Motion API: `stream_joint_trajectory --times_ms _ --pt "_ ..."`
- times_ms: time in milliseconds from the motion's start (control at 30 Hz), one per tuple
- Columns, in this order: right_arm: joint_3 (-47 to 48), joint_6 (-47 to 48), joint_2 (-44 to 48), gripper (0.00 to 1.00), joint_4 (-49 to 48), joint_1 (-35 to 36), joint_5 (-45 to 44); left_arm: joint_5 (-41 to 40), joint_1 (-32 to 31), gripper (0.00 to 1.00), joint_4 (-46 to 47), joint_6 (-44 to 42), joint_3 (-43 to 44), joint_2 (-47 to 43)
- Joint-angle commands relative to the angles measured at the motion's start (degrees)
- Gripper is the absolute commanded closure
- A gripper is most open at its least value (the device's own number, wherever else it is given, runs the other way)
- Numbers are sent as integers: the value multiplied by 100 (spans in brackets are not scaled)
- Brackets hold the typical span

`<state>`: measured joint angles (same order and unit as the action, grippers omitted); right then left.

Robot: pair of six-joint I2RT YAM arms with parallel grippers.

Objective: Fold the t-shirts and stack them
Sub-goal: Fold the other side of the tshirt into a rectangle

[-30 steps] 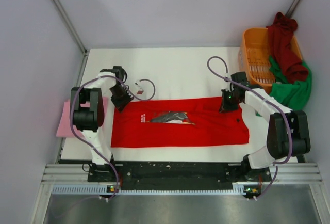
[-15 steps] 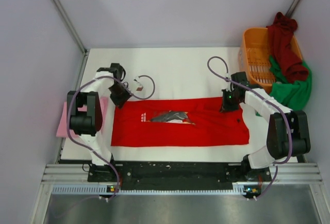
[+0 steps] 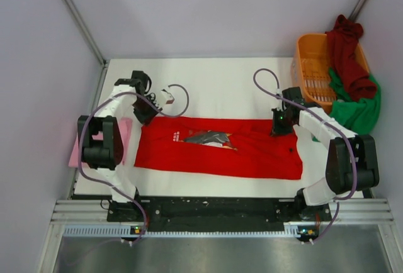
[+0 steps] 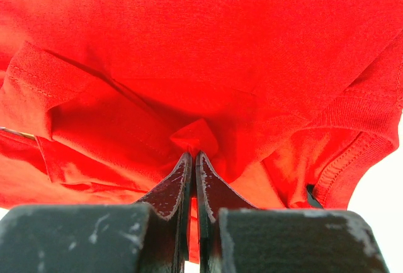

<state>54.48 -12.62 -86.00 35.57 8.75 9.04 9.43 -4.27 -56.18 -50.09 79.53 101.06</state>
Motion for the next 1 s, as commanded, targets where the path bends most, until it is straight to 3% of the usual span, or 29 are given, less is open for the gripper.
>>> stream_joint_trajectory --times_ms 0,233,333,467,533,733,967 --pt "230 120 127 100 -6 -23 -7 -55 -3 82 -130 -37 72 484" --pt "212 137 153 100 -6 -23 -16 -248 -3 80 37 -10 28 617" --pt "221 146 145 100 -6 -32 1 -424 -3 63 265 60 19 600" --pt "230 164 118 100 -6 -23 -7 -425 5 55 328 139 220 713" --pt "221 155 127 100 -6 -23 -25 -389 23 56 196 157 335 915" --pt "204 155 118 100 -6 -23 -34 -381 14 72 -165 201 503 1302" --pt "230 164 127 100 -6 -23 -25 -574 14 76 -139 183 467 1329"
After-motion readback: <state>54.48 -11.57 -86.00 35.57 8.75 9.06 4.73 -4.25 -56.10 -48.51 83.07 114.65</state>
